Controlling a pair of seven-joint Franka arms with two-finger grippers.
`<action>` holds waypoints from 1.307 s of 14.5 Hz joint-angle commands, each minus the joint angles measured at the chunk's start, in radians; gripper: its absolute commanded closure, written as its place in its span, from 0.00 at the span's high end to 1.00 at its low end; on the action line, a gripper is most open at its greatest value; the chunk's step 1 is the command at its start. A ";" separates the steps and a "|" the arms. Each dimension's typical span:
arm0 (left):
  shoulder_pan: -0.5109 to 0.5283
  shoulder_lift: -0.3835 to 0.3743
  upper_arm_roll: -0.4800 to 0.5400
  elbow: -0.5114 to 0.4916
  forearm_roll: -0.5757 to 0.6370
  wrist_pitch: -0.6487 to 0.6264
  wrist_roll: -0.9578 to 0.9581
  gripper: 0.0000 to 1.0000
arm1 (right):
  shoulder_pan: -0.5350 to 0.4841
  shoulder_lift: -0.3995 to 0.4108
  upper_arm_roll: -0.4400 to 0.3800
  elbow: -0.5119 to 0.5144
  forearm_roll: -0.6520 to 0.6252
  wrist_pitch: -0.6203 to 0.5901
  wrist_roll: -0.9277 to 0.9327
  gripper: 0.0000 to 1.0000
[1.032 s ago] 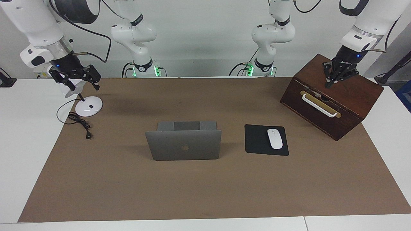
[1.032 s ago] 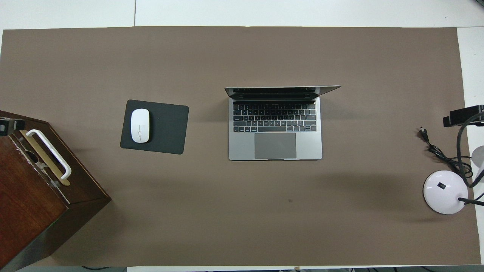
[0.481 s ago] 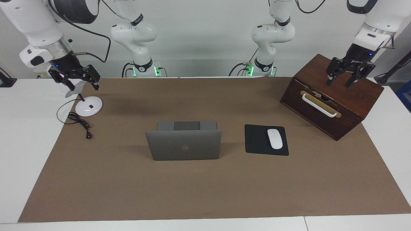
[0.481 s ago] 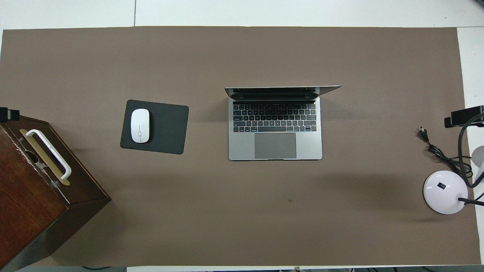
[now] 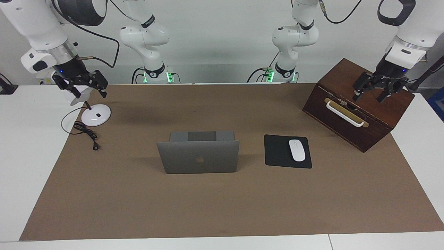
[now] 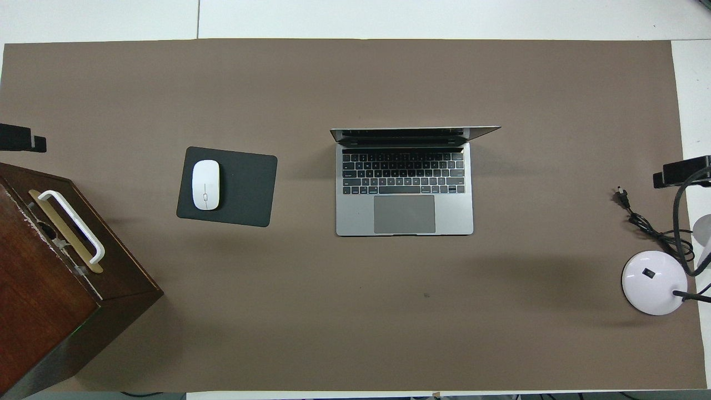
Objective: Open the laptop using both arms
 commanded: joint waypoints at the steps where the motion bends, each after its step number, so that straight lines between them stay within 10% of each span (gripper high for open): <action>1: -0.044 0.033 0.003 0.041 0.065 -0.034 -0.083 1.00 | -0.008 -0.026 0.008 -0.026 -0.019 0.000 0.003 1.00; 19: -0.064 -0.010 -0.002 -0.008 0.084 -0.050 -0.140 1.00 | -0.008 -0.027 0.008 -0.026 -0.058 0.003 -0.011 1.00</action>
